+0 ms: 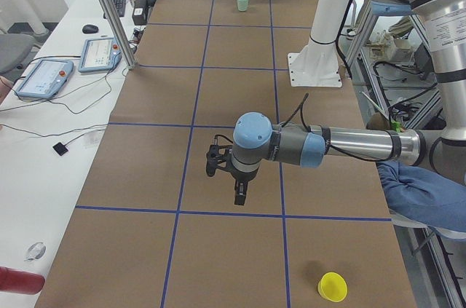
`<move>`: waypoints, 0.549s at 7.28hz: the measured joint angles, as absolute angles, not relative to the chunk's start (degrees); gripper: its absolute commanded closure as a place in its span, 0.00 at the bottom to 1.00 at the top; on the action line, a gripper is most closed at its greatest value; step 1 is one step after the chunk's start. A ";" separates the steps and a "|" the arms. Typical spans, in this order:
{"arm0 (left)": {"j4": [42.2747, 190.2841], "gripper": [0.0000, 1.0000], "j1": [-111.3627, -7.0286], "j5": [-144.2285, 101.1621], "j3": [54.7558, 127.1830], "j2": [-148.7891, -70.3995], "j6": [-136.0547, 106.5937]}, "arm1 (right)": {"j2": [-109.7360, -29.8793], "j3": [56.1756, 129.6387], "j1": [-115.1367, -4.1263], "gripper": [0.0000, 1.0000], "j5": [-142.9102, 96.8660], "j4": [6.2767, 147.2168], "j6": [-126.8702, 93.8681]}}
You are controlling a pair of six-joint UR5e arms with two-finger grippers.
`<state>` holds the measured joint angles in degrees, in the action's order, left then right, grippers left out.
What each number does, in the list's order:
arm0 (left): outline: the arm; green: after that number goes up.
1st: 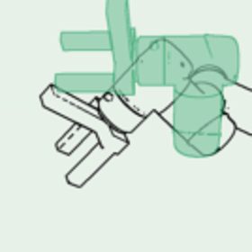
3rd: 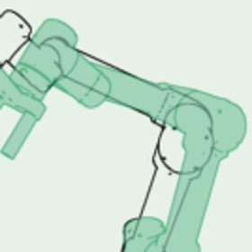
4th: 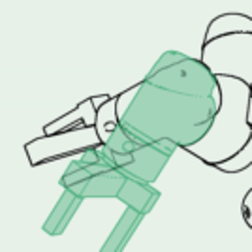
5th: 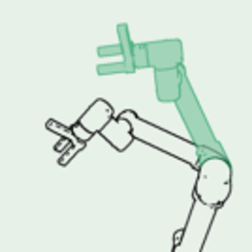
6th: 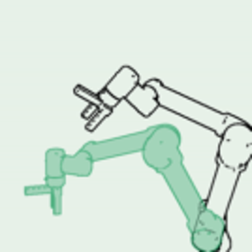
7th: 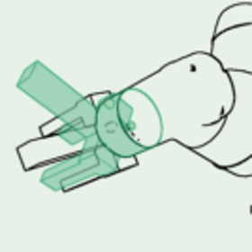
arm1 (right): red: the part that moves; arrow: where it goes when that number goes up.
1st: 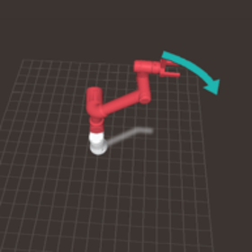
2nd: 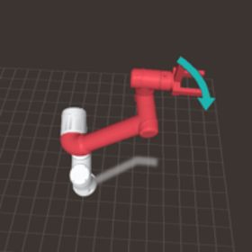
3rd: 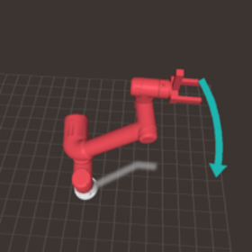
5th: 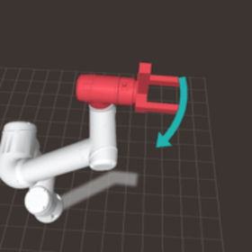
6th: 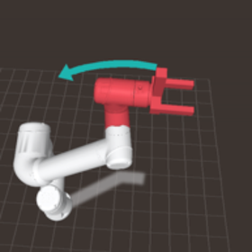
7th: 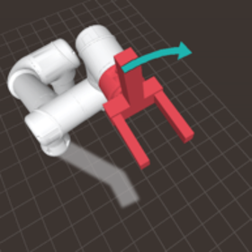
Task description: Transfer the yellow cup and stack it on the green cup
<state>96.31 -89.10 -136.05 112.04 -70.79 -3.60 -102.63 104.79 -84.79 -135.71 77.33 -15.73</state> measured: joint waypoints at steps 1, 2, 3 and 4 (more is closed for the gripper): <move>96.35 0.00 -89.06 -136.12 111.48 -71.00 -3.58 | -102.70 104.73 -84.80 0.00 -135.75 77.29 -15.73; 96.37 0.00 -89.02 -136.23 110.91 -71.06 -3.58 | -102.70 104.74 -84.81 0.00 -135.84 77.21 -15.73; 96.33 0.00 -88.98 -136.15 110.41 -70.99 -3.54 | -102.69 104.77 -84.80 0.00 -136.02 77.05 -15.75; 96.50 0.00 -88.97 -135.55 109.54 -70.81 -3.40 | -102.67 104.80 -84.77 0.00 -136.46 76.94 -15.79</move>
